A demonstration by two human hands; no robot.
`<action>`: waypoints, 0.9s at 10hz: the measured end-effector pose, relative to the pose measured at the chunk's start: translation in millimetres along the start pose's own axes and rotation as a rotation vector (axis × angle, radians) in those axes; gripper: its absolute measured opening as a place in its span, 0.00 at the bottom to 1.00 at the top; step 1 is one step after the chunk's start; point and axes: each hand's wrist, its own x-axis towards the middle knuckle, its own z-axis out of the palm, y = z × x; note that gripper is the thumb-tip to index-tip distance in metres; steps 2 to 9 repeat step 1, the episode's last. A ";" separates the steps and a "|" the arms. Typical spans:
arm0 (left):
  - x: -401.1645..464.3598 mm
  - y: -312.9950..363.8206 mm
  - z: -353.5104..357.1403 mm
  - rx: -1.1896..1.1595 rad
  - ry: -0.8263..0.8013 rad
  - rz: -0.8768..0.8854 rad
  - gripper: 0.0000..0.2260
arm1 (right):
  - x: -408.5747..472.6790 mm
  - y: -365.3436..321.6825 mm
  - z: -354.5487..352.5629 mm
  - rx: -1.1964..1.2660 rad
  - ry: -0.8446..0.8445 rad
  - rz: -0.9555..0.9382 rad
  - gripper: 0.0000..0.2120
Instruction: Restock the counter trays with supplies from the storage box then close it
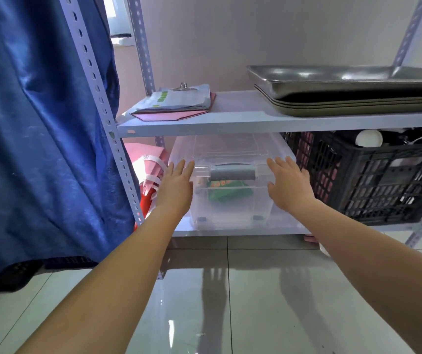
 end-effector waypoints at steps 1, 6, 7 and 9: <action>-12.5 -4.1 -19.9 0.099 -0.095 0.013 0.32 | -10.1 2.4 -18.5 -0.002 -0.109 0.006 0.35; -12.5 -4.1 -19.9 0.099 -0.095 0.013 0.32 | -10.1 2.4 -18.5 -0.002 -0.109 0.006 0.35; -12.5 -4.1 -19.9 0.099 -0.095 0.013 0.32 | -10.1 2.4 -18.5 -0.002 -0.109 0.006 0.35; -12.5 -4.1 -19.9 0.099 -0.095 0.013 0.32 | -10.1 2.4 -18.5 -0.002 -0.109 0.006 0.35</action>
